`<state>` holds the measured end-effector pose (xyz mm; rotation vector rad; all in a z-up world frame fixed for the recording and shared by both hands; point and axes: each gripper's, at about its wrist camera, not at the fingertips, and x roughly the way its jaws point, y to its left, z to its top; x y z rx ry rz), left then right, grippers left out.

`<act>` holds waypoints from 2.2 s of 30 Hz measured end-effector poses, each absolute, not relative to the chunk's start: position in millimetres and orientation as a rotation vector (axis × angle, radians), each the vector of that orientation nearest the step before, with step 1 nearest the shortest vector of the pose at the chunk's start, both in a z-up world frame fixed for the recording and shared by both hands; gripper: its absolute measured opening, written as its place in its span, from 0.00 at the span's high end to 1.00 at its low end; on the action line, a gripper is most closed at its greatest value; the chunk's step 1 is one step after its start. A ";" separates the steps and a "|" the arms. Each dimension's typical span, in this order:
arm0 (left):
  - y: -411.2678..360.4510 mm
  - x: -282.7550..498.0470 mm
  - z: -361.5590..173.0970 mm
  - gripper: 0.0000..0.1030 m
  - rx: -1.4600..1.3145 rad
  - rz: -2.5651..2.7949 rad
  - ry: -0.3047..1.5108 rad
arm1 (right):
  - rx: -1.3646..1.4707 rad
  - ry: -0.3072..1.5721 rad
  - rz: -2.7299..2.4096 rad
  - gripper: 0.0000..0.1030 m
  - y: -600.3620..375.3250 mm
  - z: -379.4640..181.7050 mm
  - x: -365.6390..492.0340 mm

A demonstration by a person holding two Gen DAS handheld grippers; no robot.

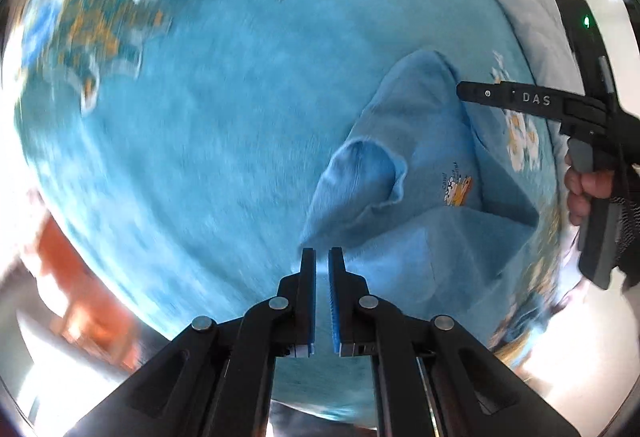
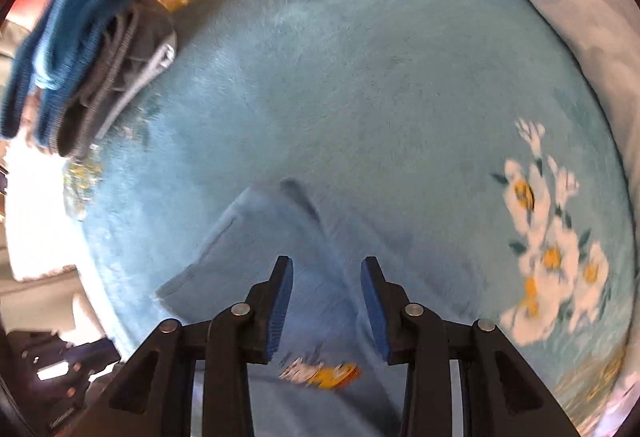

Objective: Fold clothes

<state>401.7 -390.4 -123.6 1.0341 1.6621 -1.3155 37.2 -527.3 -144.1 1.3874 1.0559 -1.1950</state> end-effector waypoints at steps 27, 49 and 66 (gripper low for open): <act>-385.6 374.6 -162.8 0.66 0.737 -0.791 1.993 | 1.360 1.053 -1.219 0.95 -517.8 -120.7 -2.5; -384.1 359.8 -188.3 0.44 0.627 -0.497 2.018 | 1.434 0.972 -1.268 0.95 -496.4 -108.9 0.6; -431.2 303.5 -161.9 0.92 0.728 -0.823 1.980 | 1.464 0.905 -1.383 0.95 -494.2 -85.3 3.7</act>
